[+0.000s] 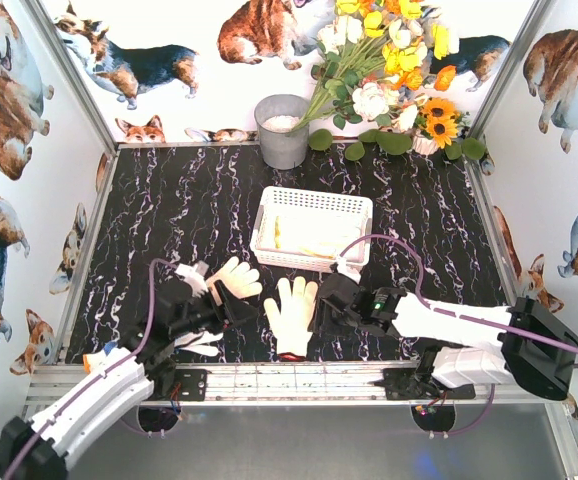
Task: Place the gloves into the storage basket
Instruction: Turn over the glove at the center of the board.
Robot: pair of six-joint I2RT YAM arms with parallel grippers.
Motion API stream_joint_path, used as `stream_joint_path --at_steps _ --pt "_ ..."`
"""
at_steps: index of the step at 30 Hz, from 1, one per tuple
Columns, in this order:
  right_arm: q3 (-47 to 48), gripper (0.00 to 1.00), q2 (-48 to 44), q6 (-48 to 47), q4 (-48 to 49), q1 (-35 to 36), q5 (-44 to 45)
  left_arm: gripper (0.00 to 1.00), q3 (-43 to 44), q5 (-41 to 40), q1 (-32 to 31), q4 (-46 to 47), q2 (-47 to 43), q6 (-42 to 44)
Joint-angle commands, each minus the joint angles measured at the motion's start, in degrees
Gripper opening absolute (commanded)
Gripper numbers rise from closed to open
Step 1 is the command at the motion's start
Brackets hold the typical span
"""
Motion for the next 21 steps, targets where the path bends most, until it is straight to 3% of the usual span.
stream_joint_path --at_steps 1,9,15,21 --pt "0.82 0.4 1.14 -0.66 3.34 0.43 1.78 0.56 0.2 -6.9 -7.49 9.39 5.7 -4.55" --pt "0.65 0.32 2.27 -1.25 3.95 0.43 2.32 0.48 0.76 -10.76 -15.1 18.81 21.23 -7.15" --pt "0.74 0.27 5.13 -1.65 4.32 0.43 2.05 0.46 -0.45 -11.36 -17.83 25.9 27.42 -9.9" --pt "0.8 0.22 8.31 -1.55 4.77 0.43 1.5 0.38 -0.77 -18.65 -22.63 26.41 30.69 -12.22"
